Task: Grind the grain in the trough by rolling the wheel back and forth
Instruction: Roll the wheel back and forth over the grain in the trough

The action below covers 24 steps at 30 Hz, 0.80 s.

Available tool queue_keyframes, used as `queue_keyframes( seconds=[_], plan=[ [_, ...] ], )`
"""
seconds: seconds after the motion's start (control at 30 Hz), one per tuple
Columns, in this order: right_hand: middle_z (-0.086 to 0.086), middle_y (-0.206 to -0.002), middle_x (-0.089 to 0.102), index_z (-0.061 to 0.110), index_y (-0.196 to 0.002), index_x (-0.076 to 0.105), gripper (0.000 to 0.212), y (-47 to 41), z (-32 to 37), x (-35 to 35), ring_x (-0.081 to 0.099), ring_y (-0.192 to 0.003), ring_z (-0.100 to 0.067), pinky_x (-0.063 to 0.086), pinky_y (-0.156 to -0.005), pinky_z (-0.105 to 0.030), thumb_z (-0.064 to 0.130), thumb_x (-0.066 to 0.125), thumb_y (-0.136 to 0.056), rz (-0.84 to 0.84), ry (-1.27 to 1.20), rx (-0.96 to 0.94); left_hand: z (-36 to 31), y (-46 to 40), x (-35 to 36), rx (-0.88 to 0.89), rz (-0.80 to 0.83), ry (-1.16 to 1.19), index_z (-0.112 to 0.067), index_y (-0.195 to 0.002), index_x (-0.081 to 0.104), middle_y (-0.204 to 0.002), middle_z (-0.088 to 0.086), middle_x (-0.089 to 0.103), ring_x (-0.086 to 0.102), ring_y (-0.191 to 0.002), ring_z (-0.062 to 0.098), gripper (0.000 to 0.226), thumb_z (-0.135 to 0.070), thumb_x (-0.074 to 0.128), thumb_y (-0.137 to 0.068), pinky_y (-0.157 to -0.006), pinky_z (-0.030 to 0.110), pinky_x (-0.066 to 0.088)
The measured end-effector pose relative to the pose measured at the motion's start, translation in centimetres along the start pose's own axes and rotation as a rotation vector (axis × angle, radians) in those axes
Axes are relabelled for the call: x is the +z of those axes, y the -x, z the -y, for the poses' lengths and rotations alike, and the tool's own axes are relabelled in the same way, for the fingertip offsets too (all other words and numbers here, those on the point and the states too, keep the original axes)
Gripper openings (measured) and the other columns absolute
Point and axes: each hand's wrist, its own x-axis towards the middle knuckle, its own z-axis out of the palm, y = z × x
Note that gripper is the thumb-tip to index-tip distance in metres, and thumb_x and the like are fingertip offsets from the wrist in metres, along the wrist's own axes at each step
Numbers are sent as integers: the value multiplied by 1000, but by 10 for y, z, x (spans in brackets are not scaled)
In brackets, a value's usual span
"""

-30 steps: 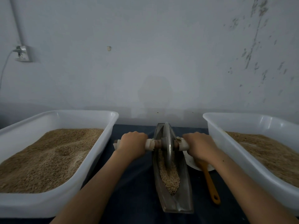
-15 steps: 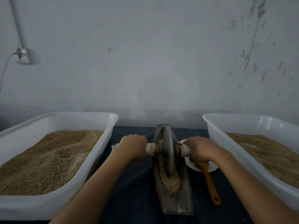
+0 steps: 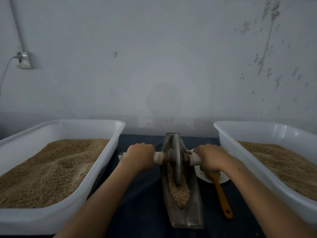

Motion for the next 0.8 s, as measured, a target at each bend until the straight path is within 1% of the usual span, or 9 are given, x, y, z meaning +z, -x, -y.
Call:
queue_keyframes(
  seconds=[0.1,0.17,0.23,0.37,0.47,0.57,0.67,0.73,0.8],
  plan=[
    [-1,-98,60,19,-115,57,32,3,-1,-5,60,-91,-18,49,-78,-29,17,66,-85,155,-46,8,0,2,-7,5,164,26,-17,-106,58,-88,-2,56,55,-82,17,30,-29,68,-81,-75,30,45],
    [-1,-98,59,18,-117,56,33,3,-1,-5,61,-93,-19,50,-82,-31,17,65,-85,191,-48,9,1,2,-9,5,218,50,-16,-109,59,-90,-1,57,57,-85,18,32,-28,69,-81,-79,31,47],
    [-2,-102,60,18,-118,57,35,2,-1,-4,60,-95,-19,51,-83,-31,17,66,-85,185,-52,5,1,3,-9,4,225,59,-16,-109,59,-90,-1,58,59,-87,18,31,-28,68,-82,-80,31,48],
    [2,-100,60,23,-116,58,33,-1,-3,1,59,-92,-16,47,-80,-29,19,66,-84,98,-66,3,-1,4,-7,-11,109,35,-17,-105,60,-88,-2,58,57,-83,16,25,-27,67,-83,-75,29,45],
    [3,-99,63,26,-99,55,16,-5,-1,9,59,-88,-16,45,-75,-30,18,60,-87,-112,-11,-5,-5,5,-3,-39,-47,-21,-17,-103,58,-94,-1,61,57,-85,17,19,-25,61,-86,-72,29,42],
    [3,-97,63,30,-89,44,18,-7,0,15,60,-88,-18,40,-71,-30,15,55,-88,-266,0,5,-7,4,2,-61,-170,-29,-19,-104,55,-100,0,62,59,-90,18,15,-25,57,-90,-75,30,42],
    [2,-99,63,28,-94,49,14,-6,0,14,60,-90,-18,44,-75,-31,15,55,-89,-263,-5,3,-7,3,3,-54,-189,-30,-19,-105,55,-101,1,62,59,-91,18,16,-26,57,-90,-73,29,40],
    [1,-102,64,25,-101,54,16,-3,0,10,60,-93,-19,44,-76,-30,15,56,-88,-201,4,-1,-5,3,1,-41,-131,-36,-18,-106,56,-101,1,62,58,-88,17,19,-26,58,-89,-72,29,39],
    [-1,-106,64,23,-110,57,25,0,1,4,60,-94,-18,42,-75,-29,16,61,-87,-87,13,-3,-3,3,-2,-38,-19,-17,-17,-108,58,-98,1,62,54,-83,15,24,-26,62,-85,-72,29,40]
  ],
)
